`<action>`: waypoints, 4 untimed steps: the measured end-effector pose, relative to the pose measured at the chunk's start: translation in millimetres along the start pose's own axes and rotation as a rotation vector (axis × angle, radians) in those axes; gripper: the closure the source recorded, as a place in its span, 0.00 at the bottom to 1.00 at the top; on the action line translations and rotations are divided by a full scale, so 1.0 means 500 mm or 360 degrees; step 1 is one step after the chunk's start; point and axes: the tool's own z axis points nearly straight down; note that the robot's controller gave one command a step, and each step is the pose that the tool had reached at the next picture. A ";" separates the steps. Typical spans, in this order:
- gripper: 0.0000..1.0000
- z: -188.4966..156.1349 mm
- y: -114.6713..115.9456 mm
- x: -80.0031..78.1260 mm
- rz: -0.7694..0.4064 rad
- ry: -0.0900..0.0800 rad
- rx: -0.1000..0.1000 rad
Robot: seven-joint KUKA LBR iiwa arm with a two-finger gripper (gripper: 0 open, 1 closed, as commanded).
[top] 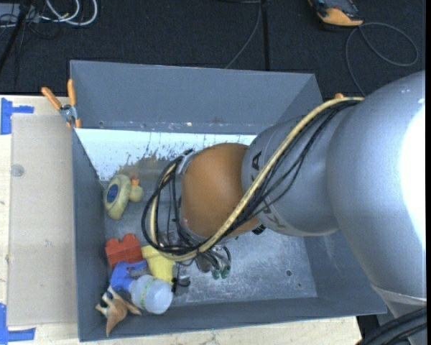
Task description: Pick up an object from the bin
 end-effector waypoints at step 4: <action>1.00 -0.099 0.034 -0.055 0.0005 -0.0040 -0.0004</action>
Offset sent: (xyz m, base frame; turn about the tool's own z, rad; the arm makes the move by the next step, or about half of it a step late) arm 0.0128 0.0020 0.0042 0.0030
